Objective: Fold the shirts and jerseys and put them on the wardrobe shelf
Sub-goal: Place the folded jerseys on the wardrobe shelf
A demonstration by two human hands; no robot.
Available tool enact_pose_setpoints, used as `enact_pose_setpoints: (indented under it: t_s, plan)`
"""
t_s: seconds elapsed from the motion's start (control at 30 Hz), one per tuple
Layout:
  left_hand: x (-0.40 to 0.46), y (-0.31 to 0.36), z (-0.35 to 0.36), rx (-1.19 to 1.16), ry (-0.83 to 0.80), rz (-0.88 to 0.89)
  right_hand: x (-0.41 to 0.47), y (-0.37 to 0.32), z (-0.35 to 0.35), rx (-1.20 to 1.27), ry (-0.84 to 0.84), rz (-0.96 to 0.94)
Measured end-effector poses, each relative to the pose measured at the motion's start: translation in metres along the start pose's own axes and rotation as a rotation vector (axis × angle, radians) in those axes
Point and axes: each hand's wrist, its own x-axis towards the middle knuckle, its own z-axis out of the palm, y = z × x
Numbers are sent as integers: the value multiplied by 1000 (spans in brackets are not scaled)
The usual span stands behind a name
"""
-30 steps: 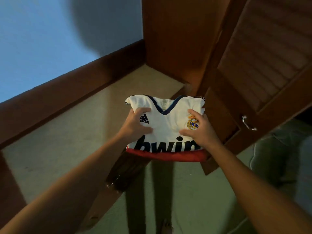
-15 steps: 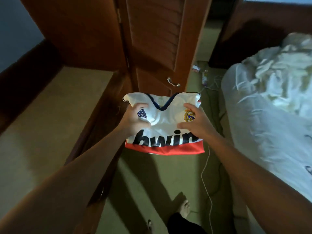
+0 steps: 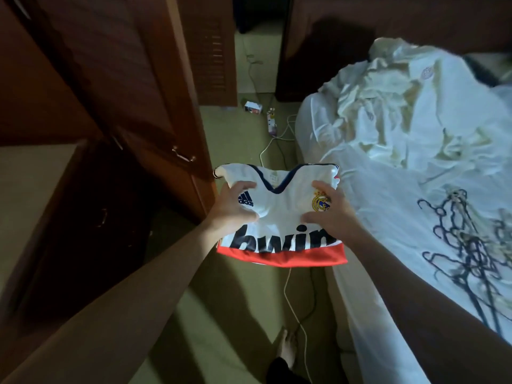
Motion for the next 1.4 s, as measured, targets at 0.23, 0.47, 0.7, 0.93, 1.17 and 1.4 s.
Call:
enact_pose_setpoints:
  t_s: [0.23,0.47,0.7,0.93,1.17,1.4]
  plan:
    - [119,49,41,36,-1,53,113,1,-75,0,8,-50]
    - [235,74,26,35,98,-2,255,-30,-94,-16,-80,-135]
    - [369,70,-9,-109,200,-92,412,-84,-74,-43,-171,-187]
    - [485,91,-67,-107,363,-88,554,-162,-59,-61,-263,-211]
    - [576,87,-143,-102,547,-167,695,-231,-5,-131,-430,-372]
    - [648,75,-208,-184,825,-296,828,-310,77,-161,-688,-535]
